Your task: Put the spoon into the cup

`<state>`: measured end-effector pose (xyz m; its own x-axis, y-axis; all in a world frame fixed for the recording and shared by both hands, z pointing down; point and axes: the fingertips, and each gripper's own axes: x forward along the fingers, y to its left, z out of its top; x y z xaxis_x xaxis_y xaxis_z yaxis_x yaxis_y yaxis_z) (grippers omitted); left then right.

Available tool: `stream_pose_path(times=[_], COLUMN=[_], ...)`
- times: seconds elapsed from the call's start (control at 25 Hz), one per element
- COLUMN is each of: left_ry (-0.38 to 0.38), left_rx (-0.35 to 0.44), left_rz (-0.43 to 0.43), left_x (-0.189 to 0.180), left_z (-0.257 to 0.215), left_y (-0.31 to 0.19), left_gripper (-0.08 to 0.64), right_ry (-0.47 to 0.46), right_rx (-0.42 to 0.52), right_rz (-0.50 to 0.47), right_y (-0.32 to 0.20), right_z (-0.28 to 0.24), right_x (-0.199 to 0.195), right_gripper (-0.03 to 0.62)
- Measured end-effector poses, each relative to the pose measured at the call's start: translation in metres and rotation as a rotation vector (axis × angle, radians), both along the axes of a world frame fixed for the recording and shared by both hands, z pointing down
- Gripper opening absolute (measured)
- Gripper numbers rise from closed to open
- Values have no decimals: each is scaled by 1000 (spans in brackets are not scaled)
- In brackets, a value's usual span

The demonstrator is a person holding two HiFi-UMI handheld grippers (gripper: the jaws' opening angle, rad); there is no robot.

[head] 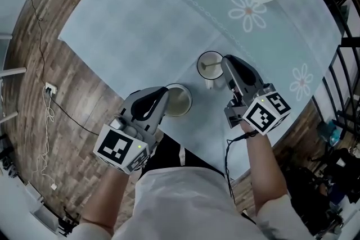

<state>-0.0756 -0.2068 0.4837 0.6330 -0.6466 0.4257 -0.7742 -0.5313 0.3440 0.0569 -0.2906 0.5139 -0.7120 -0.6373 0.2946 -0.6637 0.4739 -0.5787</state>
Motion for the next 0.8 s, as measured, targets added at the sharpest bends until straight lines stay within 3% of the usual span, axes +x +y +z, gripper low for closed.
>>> stream_pose_path(times=[0.8], left_ry=[-11], left_rx=[-10], left_rz=[33], left_x=[6], left_z=[6], left_y=[5], left_gripper=[21], right_ry=[94], right_rx=[-41], right_rz=[73], right_y=[0], right_z=[25], right_x=[13], right_gripper=[57])
